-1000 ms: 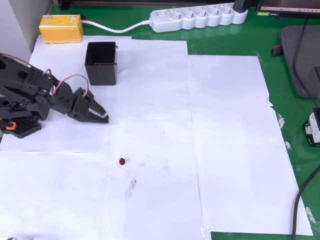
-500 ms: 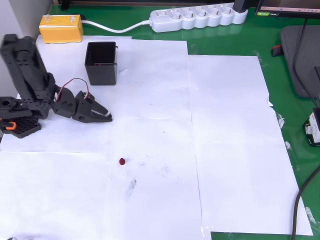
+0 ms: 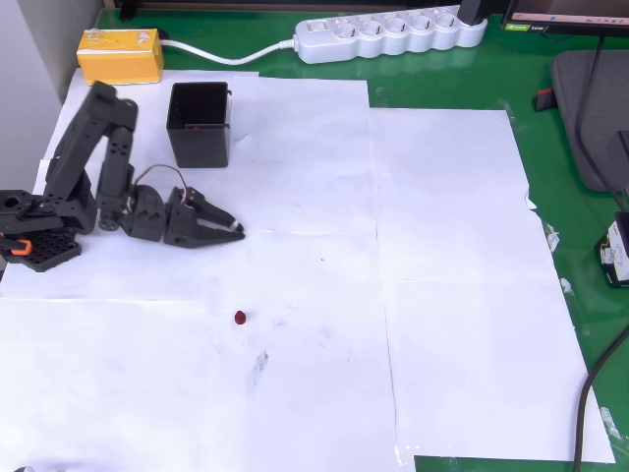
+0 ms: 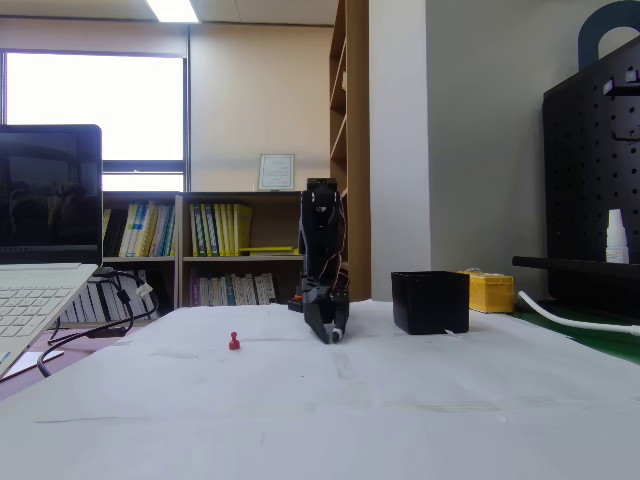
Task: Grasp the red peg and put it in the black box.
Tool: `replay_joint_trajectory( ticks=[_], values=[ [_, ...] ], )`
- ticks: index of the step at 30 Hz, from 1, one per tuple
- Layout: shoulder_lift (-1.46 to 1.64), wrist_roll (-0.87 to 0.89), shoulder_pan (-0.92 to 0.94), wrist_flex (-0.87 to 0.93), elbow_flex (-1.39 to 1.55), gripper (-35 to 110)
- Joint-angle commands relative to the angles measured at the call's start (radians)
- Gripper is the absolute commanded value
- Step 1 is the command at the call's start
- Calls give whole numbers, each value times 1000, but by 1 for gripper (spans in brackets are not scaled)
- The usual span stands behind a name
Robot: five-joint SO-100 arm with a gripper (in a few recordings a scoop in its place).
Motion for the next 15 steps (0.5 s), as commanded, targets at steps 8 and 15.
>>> replay_joint_trajectory(
  ticks=[8,15],
  values=[
    [91,9,155,-164,-11,3],
    [141,18,265,-235,-18,5]
  ],
)
